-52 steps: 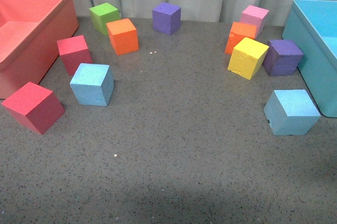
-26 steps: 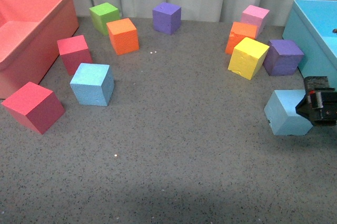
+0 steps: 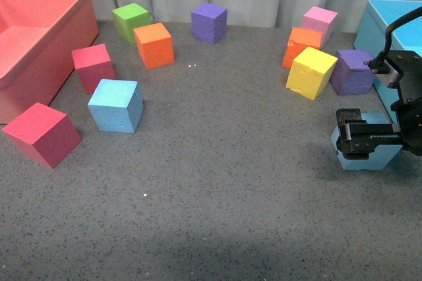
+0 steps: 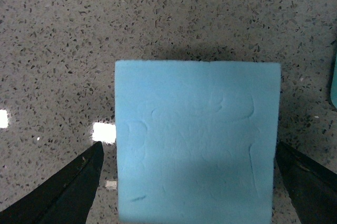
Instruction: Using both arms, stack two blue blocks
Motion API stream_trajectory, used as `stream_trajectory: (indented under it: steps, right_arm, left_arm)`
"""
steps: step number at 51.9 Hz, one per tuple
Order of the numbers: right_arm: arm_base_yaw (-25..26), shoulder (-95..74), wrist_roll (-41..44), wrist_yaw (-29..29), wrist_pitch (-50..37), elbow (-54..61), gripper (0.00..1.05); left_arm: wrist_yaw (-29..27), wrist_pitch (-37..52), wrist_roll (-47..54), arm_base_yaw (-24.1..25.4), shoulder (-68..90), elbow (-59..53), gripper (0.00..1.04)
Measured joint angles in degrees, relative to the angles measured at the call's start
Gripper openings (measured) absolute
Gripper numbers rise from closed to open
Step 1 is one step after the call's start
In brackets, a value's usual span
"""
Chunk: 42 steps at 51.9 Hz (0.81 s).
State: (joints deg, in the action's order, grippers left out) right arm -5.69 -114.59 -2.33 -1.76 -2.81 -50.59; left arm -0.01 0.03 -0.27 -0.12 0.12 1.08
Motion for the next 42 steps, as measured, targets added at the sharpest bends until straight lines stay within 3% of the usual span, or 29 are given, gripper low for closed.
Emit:
stream_trajectory:
  steps: [6,11,18,21,42]
  right_arm:
    - [-0.02,-2.54,-0.09,0.24,0.63,-1.99,0.94]
    - [-0.09,-3.69,0.09,0.46,1.09,-2.78,0.81]
    - [-0.33,-4.59,-0.11,1.38,1.6,-3.65,0.54]
    - [-0.44,-4.59,-0.37,1.49,1.6,-3.65,0.49]
    - [-2.23,-1.16,-3.1,1.9,2.03,-2.82,0.44]
  left_arm:
    - [0.0,0.0,0.0,0.0,0.0,0.0,0.98]
    - [0.0,0.0,0.0,0.0,0.0,0.0,0.98]
    - [0.0,0.0,0.0,0.0,0.0,0.0,0.98]
    - [-0.02,0.0,0.0,0.0,0.0,0.0,0.98]
    - [0.0,0.0,0.0,0.0,0.0,0.0,0.98]
